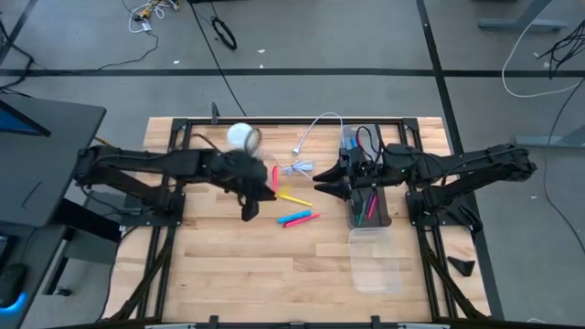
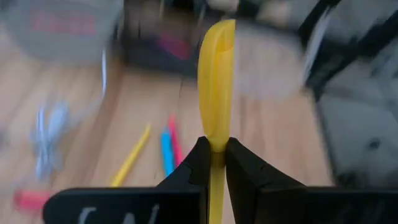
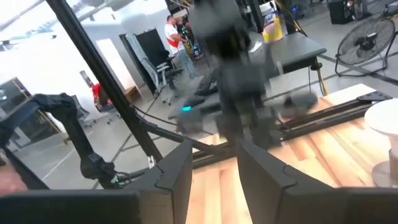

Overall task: Pick & Place Markers
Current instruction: Put the left yellow pen into the transparent bin

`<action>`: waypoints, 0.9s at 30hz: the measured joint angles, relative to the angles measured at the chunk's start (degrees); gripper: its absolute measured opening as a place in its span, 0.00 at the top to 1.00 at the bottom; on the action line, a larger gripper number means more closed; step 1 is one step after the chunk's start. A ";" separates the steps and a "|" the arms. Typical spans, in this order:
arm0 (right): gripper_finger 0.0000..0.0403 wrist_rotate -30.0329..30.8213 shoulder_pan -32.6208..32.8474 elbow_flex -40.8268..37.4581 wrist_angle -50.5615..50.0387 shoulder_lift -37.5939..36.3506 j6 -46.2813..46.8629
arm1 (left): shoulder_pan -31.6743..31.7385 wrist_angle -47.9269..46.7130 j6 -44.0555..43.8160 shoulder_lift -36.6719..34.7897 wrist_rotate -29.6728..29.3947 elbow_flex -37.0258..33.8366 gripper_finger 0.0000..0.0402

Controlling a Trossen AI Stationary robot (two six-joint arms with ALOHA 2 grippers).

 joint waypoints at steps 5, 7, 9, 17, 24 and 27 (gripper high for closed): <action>0.68 1.14 0.00 0.00 -0.22 0.04 -0.16 | 0.49 8.62 0.17 -4.34 0.07 0.09 0.93; 0.68 2.76 0.00 0.00 -0.18 0.04 -0.18 | 0.69 10.76 0.14 -5.83 0.03 0.01 0.93; 0.68 3.72 -0.01 0.00 0.18 0.07 -0.20 | 0.91 13.87 0.06 -7.25 -0.03 0.11 0.93; 0.68 4.92 0.00 0.02 6.60 2.07 -3.95 | 0.94 27.31 -1.32 -9.30 -1.93 0.07 0.93; 0.68 3.29 0.27 0.04 8.70 3.55 -7.49 | -0.44 35.31 -1.08 -8.35 -4.60 0.13 0.93; 0.68 2.90 0.52 0.04 8.98 3.65 -7.51 | -1.14 37.60 -1.79 -6.10 -4.79 0.09 0.93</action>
